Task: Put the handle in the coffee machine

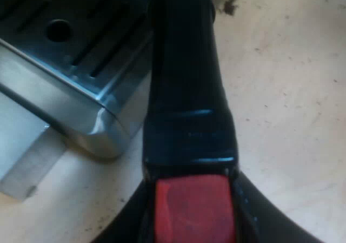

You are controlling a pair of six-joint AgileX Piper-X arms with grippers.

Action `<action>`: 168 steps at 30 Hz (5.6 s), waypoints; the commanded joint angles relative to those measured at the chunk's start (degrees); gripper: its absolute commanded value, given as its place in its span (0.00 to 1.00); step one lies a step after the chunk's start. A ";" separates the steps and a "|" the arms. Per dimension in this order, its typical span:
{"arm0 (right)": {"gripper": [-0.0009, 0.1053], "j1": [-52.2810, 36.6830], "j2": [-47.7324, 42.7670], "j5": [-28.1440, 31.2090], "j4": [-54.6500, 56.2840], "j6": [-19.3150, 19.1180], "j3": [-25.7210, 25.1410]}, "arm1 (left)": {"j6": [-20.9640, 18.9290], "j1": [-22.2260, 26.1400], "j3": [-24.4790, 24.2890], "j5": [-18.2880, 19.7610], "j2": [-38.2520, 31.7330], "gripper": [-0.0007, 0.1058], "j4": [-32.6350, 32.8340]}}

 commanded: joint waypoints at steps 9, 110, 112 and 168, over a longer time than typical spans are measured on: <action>0.67 -0.78 11.26 12.55 -18.35 -4.41 0.09 | 1.66 -0.01 -2.58 6.12 5.35 0.01 -3.54; 0.67 -9.61 30.77 10.04 -76.56 -31.86 4.72 | -1.43 -1.34 -14.22 19.64 15.25 0.01 -12.36; 0.67 -9.62 30.77 10.09 -76.68 -31.86 4.72 | -1.43 -1.34 -14.22 19.64 15.25 0.01 -12.36; 0.23 -24.94 50.61 6.47 -93.99 -34.91 -12.36 | -1.43 -1.34 -14.22 18.48 15.25 0.01 -11.75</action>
